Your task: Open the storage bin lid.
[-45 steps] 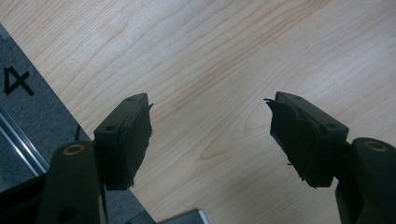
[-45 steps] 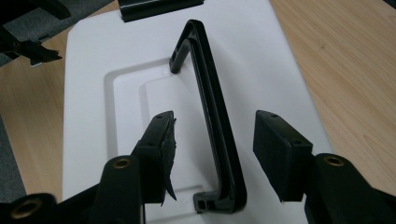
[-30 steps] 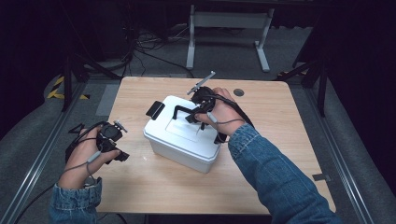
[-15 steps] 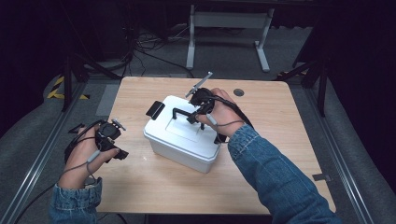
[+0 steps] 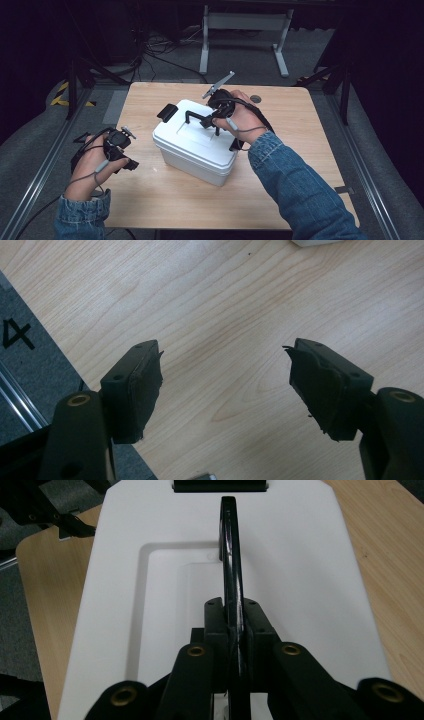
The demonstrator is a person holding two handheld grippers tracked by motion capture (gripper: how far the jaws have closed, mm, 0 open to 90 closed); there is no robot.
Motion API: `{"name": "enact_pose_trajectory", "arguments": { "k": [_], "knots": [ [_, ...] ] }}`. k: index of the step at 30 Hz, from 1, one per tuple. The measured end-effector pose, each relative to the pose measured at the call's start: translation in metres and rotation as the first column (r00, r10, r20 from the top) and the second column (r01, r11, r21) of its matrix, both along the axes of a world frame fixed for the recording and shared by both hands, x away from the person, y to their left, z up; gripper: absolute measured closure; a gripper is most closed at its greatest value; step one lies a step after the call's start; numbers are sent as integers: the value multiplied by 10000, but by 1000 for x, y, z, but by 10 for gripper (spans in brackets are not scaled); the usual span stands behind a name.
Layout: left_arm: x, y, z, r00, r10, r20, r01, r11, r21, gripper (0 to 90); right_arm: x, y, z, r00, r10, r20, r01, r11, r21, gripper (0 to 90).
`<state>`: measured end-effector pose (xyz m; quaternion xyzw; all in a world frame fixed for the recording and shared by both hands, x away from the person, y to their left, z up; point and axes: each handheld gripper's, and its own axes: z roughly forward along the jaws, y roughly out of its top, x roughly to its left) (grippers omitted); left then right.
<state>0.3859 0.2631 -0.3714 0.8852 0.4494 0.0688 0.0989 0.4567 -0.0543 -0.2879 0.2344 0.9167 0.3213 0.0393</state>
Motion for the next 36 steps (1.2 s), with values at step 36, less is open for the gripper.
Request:
{"name": "enact_pose_trajectory", "arguments": {
  "k": [36],
  "knots": [
    [6, -4, -3, 9998, -8, -193, 7, 10000, -29, 296, -14, -76, 54, 9888, -1063, 1049, 1022, 9938, 429, 846]
  ]
}}
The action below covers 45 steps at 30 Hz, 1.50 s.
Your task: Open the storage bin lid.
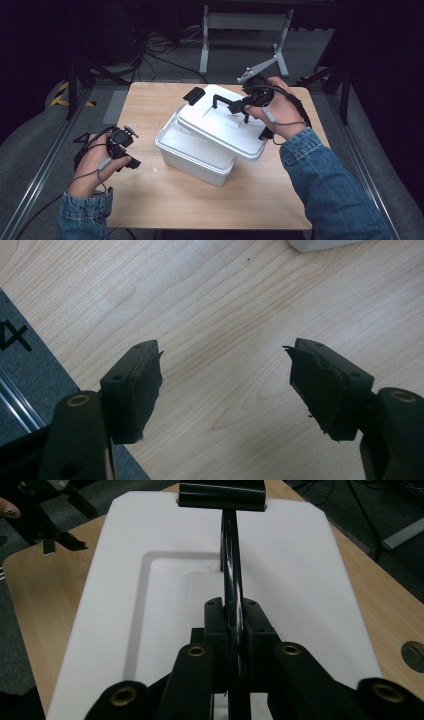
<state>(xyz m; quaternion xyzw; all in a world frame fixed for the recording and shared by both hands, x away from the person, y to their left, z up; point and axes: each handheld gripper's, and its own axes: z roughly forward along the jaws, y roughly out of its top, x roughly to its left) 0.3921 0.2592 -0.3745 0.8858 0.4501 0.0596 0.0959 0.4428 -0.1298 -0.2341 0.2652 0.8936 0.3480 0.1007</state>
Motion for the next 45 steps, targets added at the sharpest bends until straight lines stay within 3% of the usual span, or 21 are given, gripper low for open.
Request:
{"name": "enact_pose_trajectory", "arguments": {
  "k": [12, 22, 24, 37, 45],
  "knots": [
    [1, 1, -1, 10000, -43, -27, 43, 10000, 31, 295, 5, -47, 1, 9937, -1115, 106, 1116, 9938, -21, 846],
    [2, 1, -1, 9999, -167, -19, 167, 9997, 196, 295, 14, -76, -5, 9812, -1920, 171, 1922, 9813, -120, 846],
    [1, 0, -2, 9999, -32, -141, 33, 10000, 60, 295, 17, -82, -8, 9789, -2026, 263, 2031, 9790, -174, 846],
    [2, 1, -4, 9999, -49, -94, 50, 10000, 53, 294, 37, -113, -34, 9517, -3059, -271, 3049, 9518, -338, 846],
    [2, 0, -5, 9998, -57, -167, 59, 9999, 89, 293, 48, -124, -61, 9388, -3395, -591, 3369, 9403, -486, 846]
  ]
}}
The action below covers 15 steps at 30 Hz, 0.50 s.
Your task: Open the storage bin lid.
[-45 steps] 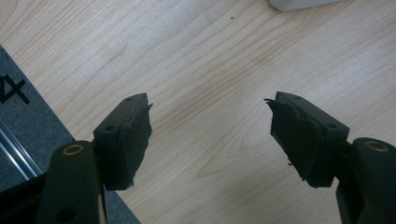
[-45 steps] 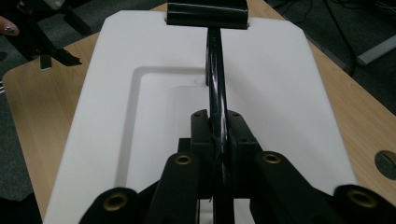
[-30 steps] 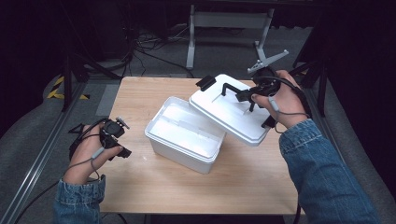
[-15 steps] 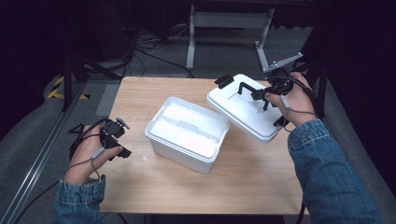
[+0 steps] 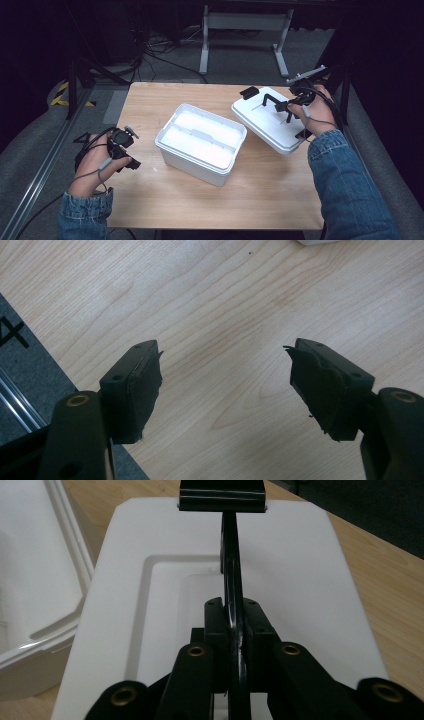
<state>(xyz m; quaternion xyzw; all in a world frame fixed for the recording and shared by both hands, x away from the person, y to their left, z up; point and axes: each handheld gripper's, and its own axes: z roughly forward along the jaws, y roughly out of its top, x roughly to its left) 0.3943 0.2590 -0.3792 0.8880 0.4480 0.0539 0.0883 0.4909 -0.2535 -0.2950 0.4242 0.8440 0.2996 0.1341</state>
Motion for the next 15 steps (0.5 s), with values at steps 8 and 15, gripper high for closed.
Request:
{"name": "enact_pose_trajectory", "arguments": {
  "k": [8, 15],
  "knots": [
    [0, 1, 0, 10000, 10, -20, -10, 10000, -19, 293, 10, -8, -30, 9985, -405, -363, 410, 9991, 121, 846],
    [0, 1, -1, 10000, 69, -19, -69, 9999, -80, 291, 15, -14, -49, 9976, -455, -526, 466, 9987, 194, 846]
  ]
}}
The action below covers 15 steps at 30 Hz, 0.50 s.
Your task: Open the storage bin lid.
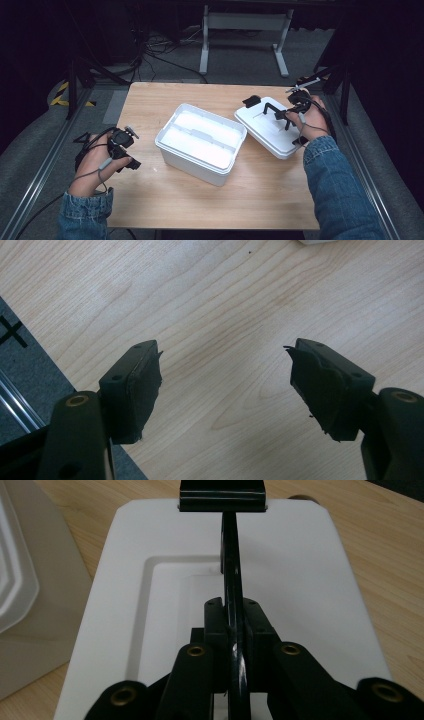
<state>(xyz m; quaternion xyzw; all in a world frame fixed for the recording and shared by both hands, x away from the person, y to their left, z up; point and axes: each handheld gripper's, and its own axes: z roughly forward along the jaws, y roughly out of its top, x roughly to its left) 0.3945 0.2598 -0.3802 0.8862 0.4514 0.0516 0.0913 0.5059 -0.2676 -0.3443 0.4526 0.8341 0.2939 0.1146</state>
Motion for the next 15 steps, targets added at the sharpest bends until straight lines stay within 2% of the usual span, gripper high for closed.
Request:
{"name": "enact_pose_trajectory", "arguments": {
  "k": [15],
  "knots": [
    [1, 0, 0, 9999, -67, -86, 68, 9999, 92, 290, 3, -15, -39, 9996, -251, -136, 252, 9996, 118, 845]
  ]
}}
